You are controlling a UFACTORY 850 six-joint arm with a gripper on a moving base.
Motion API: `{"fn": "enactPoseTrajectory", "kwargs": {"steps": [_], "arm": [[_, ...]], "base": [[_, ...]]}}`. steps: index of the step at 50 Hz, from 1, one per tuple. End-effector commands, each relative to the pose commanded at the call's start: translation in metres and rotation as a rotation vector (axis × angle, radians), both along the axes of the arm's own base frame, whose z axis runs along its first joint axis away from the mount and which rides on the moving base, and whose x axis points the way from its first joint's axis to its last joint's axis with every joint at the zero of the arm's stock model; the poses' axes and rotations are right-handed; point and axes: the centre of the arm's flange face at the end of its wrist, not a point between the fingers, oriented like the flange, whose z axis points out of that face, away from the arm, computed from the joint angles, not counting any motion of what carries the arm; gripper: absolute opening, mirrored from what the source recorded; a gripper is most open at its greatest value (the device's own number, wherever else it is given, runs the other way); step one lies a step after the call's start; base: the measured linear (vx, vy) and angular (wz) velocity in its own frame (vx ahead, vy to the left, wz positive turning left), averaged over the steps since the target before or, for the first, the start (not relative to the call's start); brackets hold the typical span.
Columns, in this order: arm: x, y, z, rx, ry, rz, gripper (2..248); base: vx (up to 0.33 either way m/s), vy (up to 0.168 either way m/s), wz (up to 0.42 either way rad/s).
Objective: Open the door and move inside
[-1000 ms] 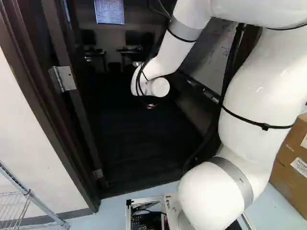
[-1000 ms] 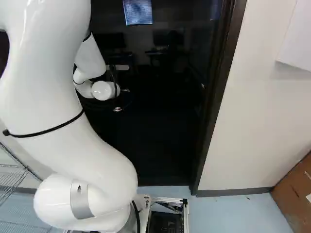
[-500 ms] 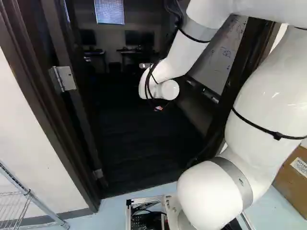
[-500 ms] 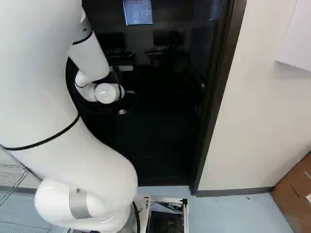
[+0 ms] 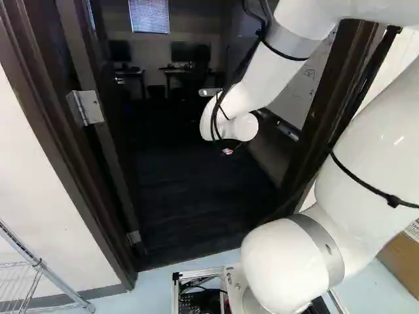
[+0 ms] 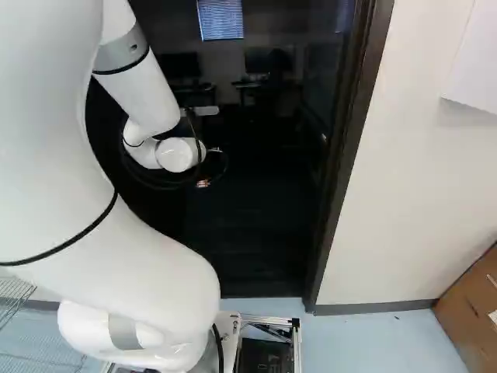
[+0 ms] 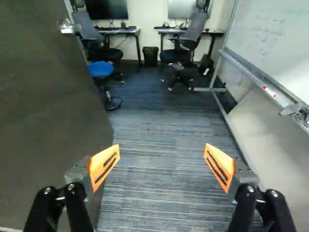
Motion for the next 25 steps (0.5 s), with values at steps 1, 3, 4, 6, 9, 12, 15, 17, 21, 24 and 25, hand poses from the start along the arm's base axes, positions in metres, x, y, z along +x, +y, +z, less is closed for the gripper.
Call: {"fn": "enactPoseTrajectory", "kwargs": {"steps": [1,3,4,6,9,12,15,17,21,24,25], "arm": [[-0.001,-0.001,0.0,-0.002,0.0,0.0,247],[-0.003,-0.004,0.0,-0.006,-0.001,-0.001,247],[-0.004,-0.005,0.0,-0.007,-0.002,-0.001,247],[-0.007,-0.008,0.0,-0.011,-0.003,-0.001,247],[-0.01,-0.011,-0.001,-0.018,-0.004,0.0,247],[-0.013,-0.015,-0.001,-0.024,-0.006,0.001,247],[-0.017,-0.018,-0.001,-0.031,-0.007,0.002,247],[-0.019,-0.021,-0.001,-0.036,-0.008,0.003,247],[-0.023,-0.025,-0.002,-0.045,-0.01,0.004,247],[-0.027,-0.029,-0.002,-0.052,-0.011,0.005,247],[-0.028,-0.03,-0.002,-0.054,-0.012,0.005,247]], "base": [[0.0,0.0,0.0],[0.0,0.0,0.0],[0.0,0.0,0.0],[0.0,0.0,0.0],[0.0,0.0,0.0],[0.0,0.0,0.0],[0.0,0.0,0.0],[0.0,0.0,0.0],[0.0,0.0,0.0],[0.0,0.0,0.0],[0.0,0.0,0.0]]}}
